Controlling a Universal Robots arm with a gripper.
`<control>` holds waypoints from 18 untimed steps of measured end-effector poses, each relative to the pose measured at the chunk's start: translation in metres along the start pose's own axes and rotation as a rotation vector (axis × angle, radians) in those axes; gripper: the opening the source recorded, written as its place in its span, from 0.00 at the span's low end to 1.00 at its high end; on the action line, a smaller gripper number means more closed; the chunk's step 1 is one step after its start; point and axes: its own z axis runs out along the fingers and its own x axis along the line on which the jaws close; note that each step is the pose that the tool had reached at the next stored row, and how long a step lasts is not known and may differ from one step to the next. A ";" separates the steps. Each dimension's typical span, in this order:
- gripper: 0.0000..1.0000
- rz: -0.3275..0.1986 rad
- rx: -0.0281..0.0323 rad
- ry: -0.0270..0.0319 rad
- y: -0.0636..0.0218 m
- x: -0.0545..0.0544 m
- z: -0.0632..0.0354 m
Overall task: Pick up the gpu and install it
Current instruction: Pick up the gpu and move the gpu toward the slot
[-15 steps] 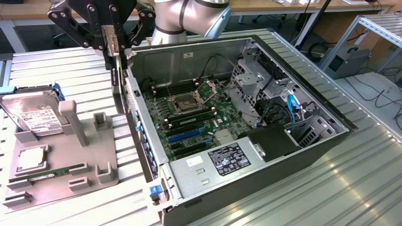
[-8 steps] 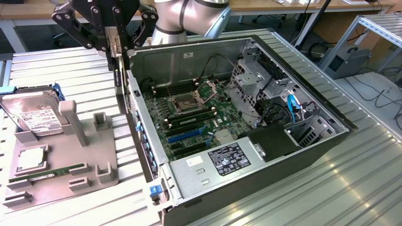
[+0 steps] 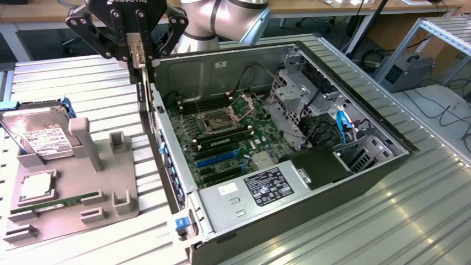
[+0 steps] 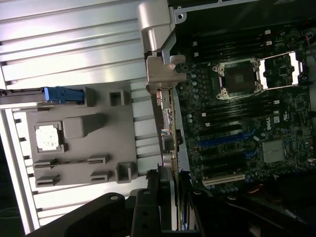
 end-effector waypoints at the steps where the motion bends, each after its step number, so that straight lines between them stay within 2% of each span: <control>1: 0.28 0.000 0.0000 0.0000 0.0001 0.000 0.0003; 18: 0.28 0.000 -0.0001 0.0000 0.0016 -0.008 0.0056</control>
